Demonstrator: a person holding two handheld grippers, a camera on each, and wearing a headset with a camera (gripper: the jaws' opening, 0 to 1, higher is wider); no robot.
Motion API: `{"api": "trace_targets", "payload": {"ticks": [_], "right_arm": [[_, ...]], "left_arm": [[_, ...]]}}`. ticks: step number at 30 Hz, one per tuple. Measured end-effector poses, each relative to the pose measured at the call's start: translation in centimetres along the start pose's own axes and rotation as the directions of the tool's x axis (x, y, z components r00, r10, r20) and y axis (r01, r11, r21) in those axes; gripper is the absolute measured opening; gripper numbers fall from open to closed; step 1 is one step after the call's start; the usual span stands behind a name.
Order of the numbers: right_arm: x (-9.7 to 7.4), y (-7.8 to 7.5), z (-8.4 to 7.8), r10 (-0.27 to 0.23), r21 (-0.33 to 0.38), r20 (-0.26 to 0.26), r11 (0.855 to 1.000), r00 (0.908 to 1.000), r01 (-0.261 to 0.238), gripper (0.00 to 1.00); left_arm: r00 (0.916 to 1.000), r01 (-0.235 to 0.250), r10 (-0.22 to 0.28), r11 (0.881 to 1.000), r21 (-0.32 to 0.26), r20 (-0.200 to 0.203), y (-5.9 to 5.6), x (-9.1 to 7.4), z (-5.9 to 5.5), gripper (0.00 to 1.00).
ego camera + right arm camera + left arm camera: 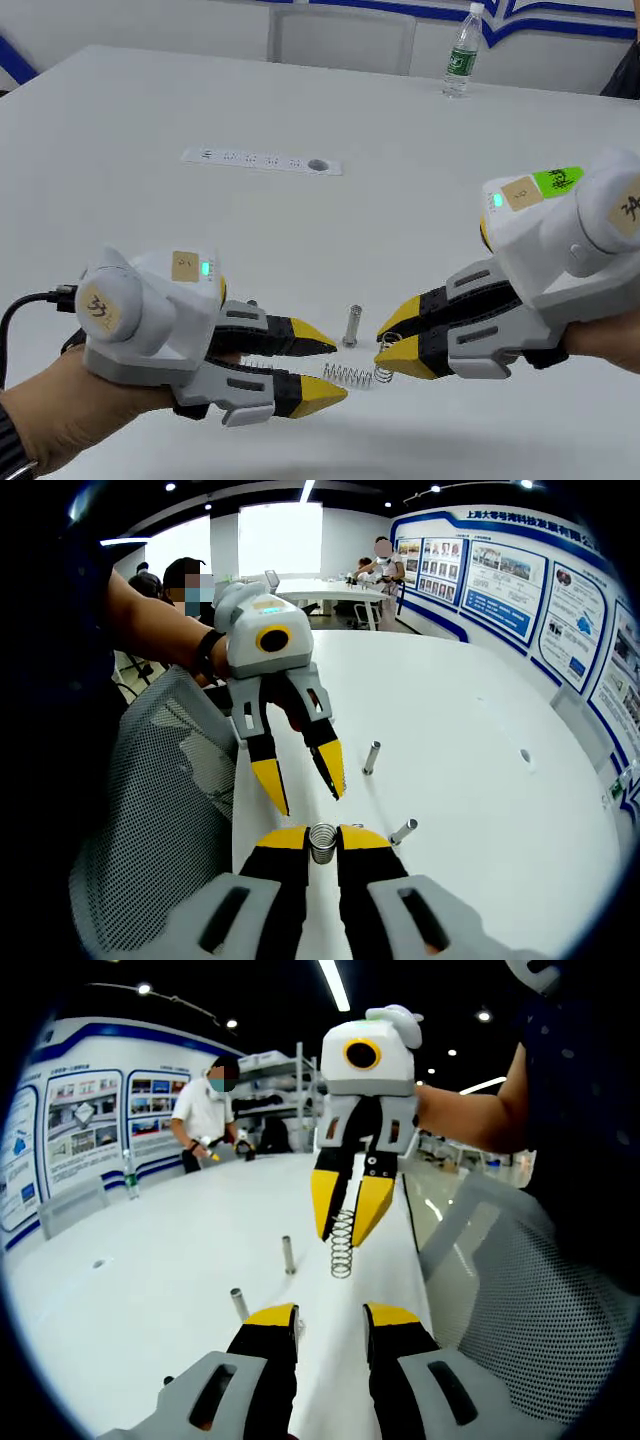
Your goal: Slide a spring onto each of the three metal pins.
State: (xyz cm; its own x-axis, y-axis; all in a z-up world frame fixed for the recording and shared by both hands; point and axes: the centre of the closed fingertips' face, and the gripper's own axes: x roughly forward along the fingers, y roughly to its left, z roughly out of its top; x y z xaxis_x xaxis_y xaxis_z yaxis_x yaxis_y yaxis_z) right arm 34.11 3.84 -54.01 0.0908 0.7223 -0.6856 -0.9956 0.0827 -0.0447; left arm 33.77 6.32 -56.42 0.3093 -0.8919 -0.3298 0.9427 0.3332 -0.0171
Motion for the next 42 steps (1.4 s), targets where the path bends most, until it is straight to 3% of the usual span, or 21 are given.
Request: {"api": "trace_targets", "payload": {"ticks": [8, 17, 29, 42], "right_arm": [[-1.5, -1.3, -0.8, -0.050, 0.027, 0.000, 0.998, 0.9988, 0.050, 0.11], [-3.1, -3.2, -1.7, -0.116, 0.066, 0.009, 0.991, 0.9932, 0.116, 0.11], [-5.5, -6.0, -2.7, -0.217, 0.118, 0.020, 0.970, 0.9759, 0.214, 0.12], [-5.4, -9.1, -4.9, -0.308, 0.183, -0.008, 0.935, 0.9513, 0.304, 0.12]], "left_arm": [[0.9976, -0.067, 0.067, 0.997, -0.028, 0.014, 0.8, -2.3, -0.4, 0.31], [0.9891, -0.144, 0.146, 0.988, -0.060, 0.018, 1.5, -4.6, -1.1, 0.37], [0.9664, -0.253, 0.257, 0.961, -0.114, 0.014, 3.2, -7.4, -2.2, 0.46], [0.9507, -0.306, 0.310, 0.941, -0.147, 0.004, 3.8, -8.6, -3.1, 0.53]]}}
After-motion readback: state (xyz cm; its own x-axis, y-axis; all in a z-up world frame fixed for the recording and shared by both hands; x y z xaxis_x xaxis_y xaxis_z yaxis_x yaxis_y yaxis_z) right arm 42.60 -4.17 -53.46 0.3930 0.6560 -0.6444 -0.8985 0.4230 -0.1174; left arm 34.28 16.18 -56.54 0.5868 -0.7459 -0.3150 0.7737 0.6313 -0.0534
